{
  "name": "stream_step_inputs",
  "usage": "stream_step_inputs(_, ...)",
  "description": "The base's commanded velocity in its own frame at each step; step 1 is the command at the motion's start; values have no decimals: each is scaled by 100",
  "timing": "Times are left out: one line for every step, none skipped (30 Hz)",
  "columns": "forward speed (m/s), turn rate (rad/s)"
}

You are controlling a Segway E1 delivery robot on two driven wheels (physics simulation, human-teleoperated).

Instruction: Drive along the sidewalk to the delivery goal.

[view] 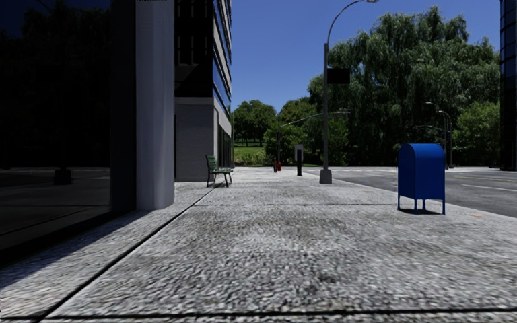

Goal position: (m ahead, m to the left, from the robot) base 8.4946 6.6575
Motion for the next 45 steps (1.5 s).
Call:
stream_step_inputs(200, 0)
stream_step_inputs(200, 0)
stream_step_inputs(200, 0)
stream_step_inputs(200, 0)
stream_step_inputs(200, 0)
stream_step_inputs(200, 0)
stream_step_inputs(200, 0)
stream_step_inputs(200, 0)
stream_step_inputs(200, 0)
stream_step_inputs(200, 0)
stream_step_inputs(200, 0)
stream_step_inputs(200, 0)
stream_step_inputs(200, 0)
stream_step_inputs(200, 0)
stream_step_inputs(200, 0)
stream_step_inputs(200, 0)
stream_step_inputs(200, 0)
stream_step_inputs(200, 0)
stream_step_inputs(200, 0)
stream_step_inputs(200, 0)
stream_step_inputs(200, 0)
stream_step_inputs(200, 0)
stream_step_inputs(200, 0)
stream_step_inputs(200, 0)
stream_step_inputs(200, 0)
stream_step_inputs(200, 0)
stream_step_inputs(200, 0)
stream_step_inputs(200, 0)
stream_step_inputs(200, 0)
stream_step_inputs(200, 0)
stream_step_inputs(200, 0)
stream_step_inputs(200, 0)
stream_step_inputs(200, 0)
stream_step_inputs(200, 0)
stream_step_inputs(200, 0)
stream_step_inputs(200, 0)
stream_step_inputs(200, 0)
stream_step_inputs(200, 0)
stream_step_inputs(200, 0)
stream_step_inputs(200, 0)
stream_step_inputs(200, 0)
stream_step_inputs(200, 0)
stream_step_inputs(200, 4)
stream_step_inputs(200, 4)
stream_step_inputs(200, 17)
